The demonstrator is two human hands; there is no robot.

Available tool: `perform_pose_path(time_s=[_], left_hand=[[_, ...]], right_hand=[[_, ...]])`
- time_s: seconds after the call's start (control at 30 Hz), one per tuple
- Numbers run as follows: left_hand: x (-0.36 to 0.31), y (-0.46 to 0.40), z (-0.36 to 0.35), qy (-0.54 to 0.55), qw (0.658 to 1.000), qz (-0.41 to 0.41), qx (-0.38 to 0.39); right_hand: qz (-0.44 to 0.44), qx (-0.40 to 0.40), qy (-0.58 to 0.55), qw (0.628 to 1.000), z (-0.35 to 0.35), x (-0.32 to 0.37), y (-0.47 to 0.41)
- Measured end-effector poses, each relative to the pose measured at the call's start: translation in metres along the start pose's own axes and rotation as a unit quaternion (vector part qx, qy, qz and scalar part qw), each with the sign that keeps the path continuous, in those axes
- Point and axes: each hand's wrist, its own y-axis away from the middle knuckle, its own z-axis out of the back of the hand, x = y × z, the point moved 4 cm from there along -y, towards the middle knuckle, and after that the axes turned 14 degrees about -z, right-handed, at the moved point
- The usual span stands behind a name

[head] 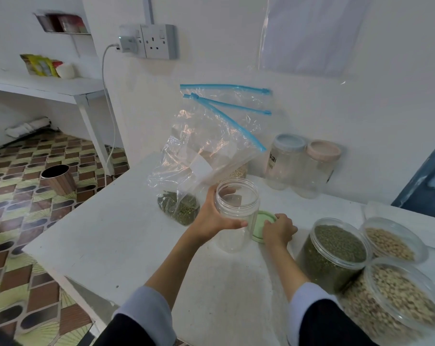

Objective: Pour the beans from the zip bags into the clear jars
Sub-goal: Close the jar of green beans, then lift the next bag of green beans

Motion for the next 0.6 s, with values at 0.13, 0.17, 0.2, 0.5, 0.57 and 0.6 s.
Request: perform_pose_path(time_s=[0.13,0.17,0.2,0.5,0.57,0.6], left_hand=[[-0.002,0.002,0.002,0.005,1.0,0.001,0.003],[-0.004,0.003,0.002,0.006,1.0,0.0,0.008],[-0.006,0.004,0.003,0.007,1.0,-0.002,0.013],[-0.032,0.015,0.068,-0.032,0.998,0.039,-0.043],[-0.04,0.003,0.089,-0.055,0.995,0.033,-0.077],[-0.044,-0.006,0.099,-0.073,0.993,0.03,-0.089]], right_hand=[[0.027,-0.026,0.083,0.996,0.003,0.002,0.001],[0.027,-0.029,0.082,0.996,0.004,0.005,0.001],[0.026,-0.029,0.066,0.997,0.006,0.01,0.001],[0.2,-0.094,-0.211,0.952,0.066,0.135,0.017],[0.251,-0.1,-0.21,0.94,0.074,0.168,0.026],[0.269,-0.093,-0.194,0.939,0.074,0.183,0.031]])
